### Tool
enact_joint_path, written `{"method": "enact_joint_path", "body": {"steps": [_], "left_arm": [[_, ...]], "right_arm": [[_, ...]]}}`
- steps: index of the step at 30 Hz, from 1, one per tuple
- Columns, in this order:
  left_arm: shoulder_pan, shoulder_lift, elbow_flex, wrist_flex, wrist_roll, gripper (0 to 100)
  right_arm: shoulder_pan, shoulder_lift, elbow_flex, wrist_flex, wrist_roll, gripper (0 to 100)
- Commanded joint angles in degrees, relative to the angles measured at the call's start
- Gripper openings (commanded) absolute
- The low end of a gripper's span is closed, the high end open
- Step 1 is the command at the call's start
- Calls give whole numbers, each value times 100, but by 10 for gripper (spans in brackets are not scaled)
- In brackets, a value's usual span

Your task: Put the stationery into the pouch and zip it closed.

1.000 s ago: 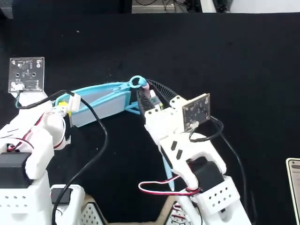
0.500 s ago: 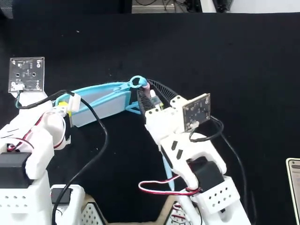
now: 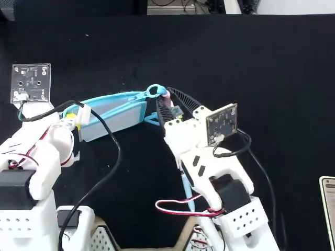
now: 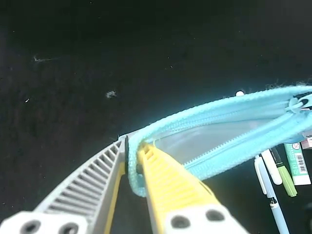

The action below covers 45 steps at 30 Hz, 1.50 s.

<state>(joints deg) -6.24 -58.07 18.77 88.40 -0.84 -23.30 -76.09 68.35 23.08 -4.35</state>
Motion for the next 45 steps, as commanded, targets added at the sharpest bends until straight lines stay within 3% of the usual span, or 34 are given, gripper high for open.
{"method": "enact_joint_path", "body": {"steps": [1,13,17,22,30,38,45], "left_arm": [[-40,18,110,9,-35,30],[-4,18,110,9,-35,30],[-4,18,110,9,-35,30],[-4,44,119,9,-35,30],[-4,26,119,-26,-35,30],[-31,18,233,-35,-62,30],[-4,18,242,-35,-44,30]], "right_arm": [[422,-101,-75,-132,62,11],[185,-101,-66,-105,53,14],[18,-110,-119,62,53,103],[-9,-435,-848,1433,9,232],[378,-875,-2440,3138,53,174],[1081,2035,-4040,4264,18,162],[1424,4286,-3846,4404,62,155]]}}
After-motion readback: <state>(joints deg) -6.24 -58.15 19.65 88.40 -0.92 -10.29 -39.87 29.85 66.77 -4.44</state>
